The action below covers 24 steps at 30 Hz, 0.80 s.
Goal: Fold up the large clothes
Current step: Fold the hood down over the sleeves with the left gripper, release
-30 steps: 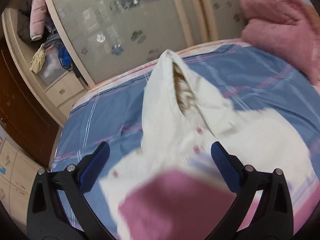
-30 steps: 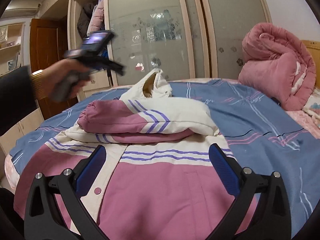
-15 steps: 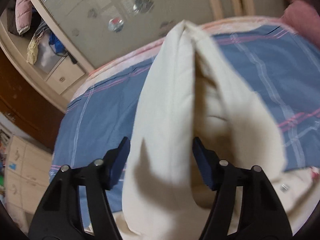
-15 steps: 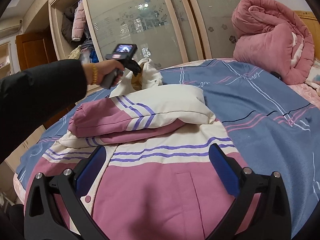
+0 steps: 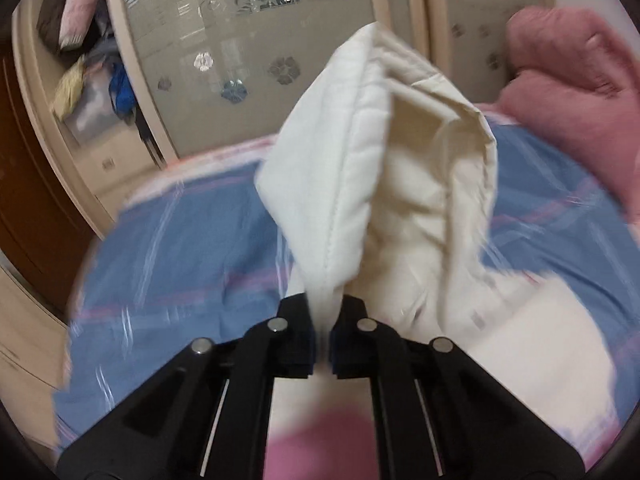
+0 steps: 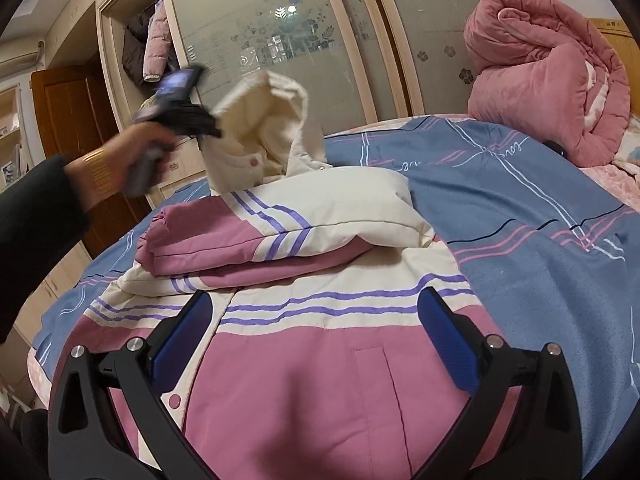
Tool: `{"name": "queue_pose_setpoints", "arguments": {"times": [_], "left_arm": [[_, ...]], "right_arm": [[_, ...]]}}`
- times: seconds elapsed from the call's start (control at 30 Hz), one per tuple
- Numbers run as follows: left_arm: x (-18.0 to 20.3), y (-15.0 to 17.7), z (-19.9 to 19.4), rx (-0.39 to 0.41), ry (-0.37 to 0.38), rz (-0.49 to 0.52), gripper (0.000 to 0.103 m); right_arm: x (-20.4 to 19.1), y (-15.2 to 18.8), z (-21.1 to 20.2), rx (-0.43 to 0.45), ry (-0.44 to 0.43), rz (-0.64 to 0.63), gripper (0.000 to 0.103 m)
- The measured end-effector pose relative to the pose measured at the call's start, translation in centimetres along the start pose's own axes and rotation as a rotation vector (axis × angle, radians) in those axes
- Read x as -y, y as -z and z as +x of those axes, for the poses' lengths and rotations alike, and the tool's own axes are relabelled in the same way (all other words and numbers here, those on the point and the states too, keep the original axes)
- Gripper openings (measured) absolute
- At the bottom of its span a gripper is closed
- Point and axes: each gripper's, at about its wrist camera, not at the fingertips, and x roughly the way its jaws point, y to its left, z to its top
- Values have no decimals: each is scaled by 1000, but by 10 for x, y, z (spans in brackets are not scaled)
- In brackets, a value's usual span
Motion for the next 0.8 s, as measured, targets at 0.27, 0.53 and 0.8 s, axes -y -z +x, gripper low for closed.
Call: {"name": "queue_pose_setpoints", "arguments": {"times": [0.27, 0.53, 0.8], "left_arm": [[-28, 196, -57, -174, 114, -123, 26], [-52, 264, -130, 122, 86, -355, 101], [-8, 269, -183, 332, 226, -466, 101]], "right_arm": [[-11, 6, -8, 7, 0, -35, 102], [-6, 12, -2, -41, -40, 13, 102], [40, 7, 2, -4, -300, 426, 102]]}}
